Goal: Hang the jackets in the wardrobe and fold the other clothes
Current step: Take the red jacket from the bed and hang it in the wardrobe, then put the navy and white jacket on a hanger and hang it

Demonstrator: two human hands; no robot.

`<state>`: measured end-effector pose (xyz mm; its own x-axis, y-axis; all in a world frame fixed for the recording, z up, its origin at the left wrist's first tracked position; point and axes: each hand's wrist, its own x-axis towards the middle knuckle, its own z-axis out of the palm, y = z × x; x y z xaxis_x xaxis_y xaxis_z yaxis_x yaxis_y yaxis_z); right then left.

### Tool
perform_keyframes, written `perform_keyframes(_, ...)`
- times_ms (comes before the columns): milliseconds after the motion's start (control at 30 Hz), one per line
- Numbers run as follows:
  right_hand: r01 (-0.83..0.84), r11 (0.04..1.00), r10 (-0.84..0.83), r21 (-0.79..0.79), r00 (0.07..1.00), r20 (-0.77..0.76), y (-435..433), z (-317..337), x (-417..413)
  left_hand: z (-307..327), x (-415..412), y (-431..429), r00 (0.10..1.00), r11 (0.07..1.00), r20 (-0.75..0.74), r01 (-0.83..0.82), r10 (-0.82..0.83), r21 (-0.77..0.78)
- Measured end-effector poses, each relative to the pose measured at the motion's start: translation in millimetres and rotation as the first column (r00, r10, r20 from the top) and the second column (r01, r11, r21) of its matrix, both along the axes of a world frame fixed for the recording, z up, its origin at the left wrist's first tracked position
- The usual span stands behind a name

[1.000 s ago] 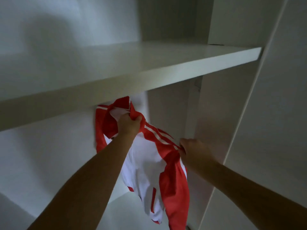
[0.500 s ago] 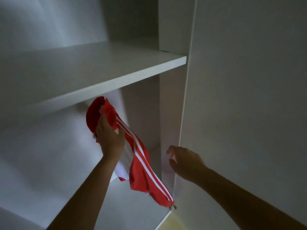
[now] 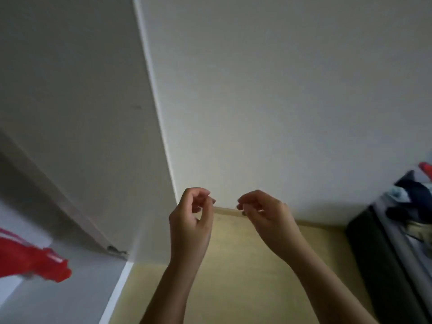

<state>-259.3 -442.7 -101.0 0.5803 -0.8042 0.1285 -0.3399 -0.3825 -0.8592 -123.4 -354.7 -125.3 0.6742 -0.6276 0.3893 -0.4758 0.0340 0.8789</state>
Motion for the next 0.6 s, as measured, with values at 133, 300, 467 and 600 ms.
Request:
perform_keyframes(133, 0.313, 0.949, -0.314, 0.048, 0.949, 0.029, -34, -4, -155, -5, -137, -70, 0.939, 0.938, -0.001, 0.343, -0.344, 0.042)
perform_keyframes(300, 0.624, 0.774, -0.632, 0.108, 0.773, 0.059, -59, -12, -304, -13, -273, -140, 0.766, 0.765, 0.027, 0.637, -0.642, 0.096)
perform_keyframes(467, 0.783, 0.608, -0.793, 0.127, 0.608, 0.045, -84, -17, -411, -23, -385, -210, 0.561, 0.558, 0.026, 0.818, -0.828, 0.137)
perform_keyframes(600, 0.859, 0.483, -0.874, 0.171, 0.486, 0.028, -125, -31, -489, -41, -469, -277, 0.410, 0.400, -0.024, 0.901, -0.912, 0.167)
